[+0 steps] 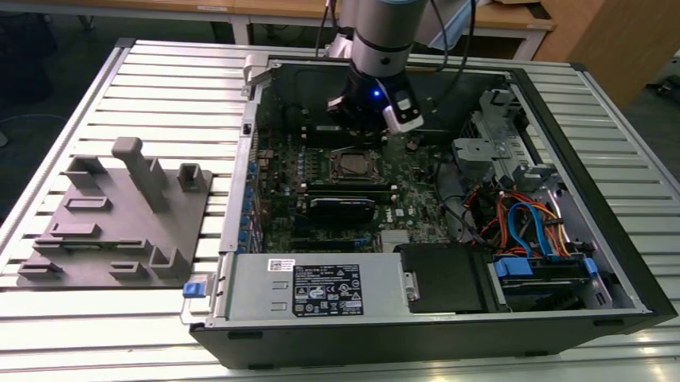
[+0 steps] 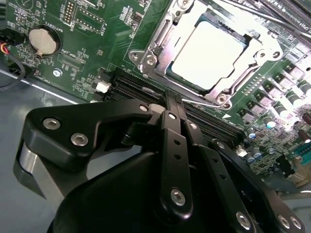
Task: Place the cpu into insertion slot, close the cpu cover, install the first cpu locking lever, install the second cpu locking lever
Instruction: 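Install the first cpu locking lever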
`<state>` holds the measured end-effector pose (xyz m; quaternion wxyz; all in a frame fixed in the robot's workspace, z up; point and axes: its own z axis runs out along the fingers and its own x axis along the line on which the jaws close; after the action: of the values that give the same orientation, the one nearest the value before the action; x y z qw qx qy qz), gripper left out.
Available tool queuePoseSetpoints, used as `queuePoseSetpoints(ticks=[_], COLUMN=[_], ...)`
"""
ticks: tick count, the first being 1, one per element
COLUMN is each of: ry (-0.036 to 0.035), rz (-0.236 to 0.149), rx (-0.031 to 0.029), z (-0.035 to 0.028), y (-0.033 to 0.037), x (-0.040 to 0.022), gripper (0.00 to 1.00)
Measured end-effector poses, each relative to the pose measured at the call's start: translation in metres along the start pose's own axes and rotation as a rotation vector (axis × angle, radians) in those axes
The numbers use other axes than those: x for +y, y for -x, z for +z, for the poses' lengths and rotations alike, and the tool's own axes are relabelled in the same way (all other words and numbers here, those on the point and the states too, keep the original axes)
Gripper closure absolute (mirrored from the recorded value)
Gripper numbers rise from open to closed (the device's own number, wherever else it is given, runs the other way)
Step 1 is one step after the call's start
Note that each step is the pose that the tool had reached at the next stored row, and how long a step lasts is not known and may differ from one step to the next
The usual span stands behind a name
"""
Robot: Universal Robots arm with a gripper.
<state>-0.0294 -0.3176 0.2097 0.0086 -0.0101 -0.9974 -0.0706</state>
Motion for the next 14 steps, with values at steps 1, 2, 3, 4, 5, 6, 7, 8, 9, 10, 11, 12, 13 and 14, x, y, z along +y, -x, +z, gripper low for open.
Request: queuePoseSetpoints(ticks=[1, 2, 3, 4, 5, 6, 7, 8, 9, 10, 11, 12, 13, 14], ry=[0.0002, 0.0002, 0.0003, 0.0003, 0.0003, 0.0002, 0.0002, 0.0002, 0.0003, 0.0002, 0.0000, 0.0000, -0.0001, -0.0001], rz=[0.000, 0.000, -0.001, -0.001, -0.001, -0.002, -0.003, -0.004, -0.007, -0.009, -0.013, -0.016, -0.018, -0.019], rx=[0.0000, 0.0001, 0.0001, 0.0002, 0.0002, 0.0003, 0.0003, 0.0006, 0.0009, 0.0013, 0.0018, 0.0022, 0.0025, 0.0027], z=[0.0000, 0.0000, 0.0000, 0.0000, 0.0000, 0.0000, 0.0000, 0.0001, 0.0001, 0.0001, 0.0001, 0.0001, 0.0001, 0.0001], y=[0.0008, 0.0015, 0.0022, 0.0027, 0.0032, 0.0037, 0.0041, 0.0042, 0.0043, 0.0044, 0.0047, 0.0049, 0.0053, 0.0057], x=[0.0001, 0.0001, 0.0003, 0.0004, 0.0005, 0.0006, 0.0007, 0.0009, 0.0011, 0.0012, 0.0014, 0.0015, 0.0016, 0.0017], gripper=[0.89, 0.89, 0.89, 0.89, 0.89, 0.89, 0.89, 0.89, 0.89, 0.89, 0.89, 0.89, 0.89, 0.89])
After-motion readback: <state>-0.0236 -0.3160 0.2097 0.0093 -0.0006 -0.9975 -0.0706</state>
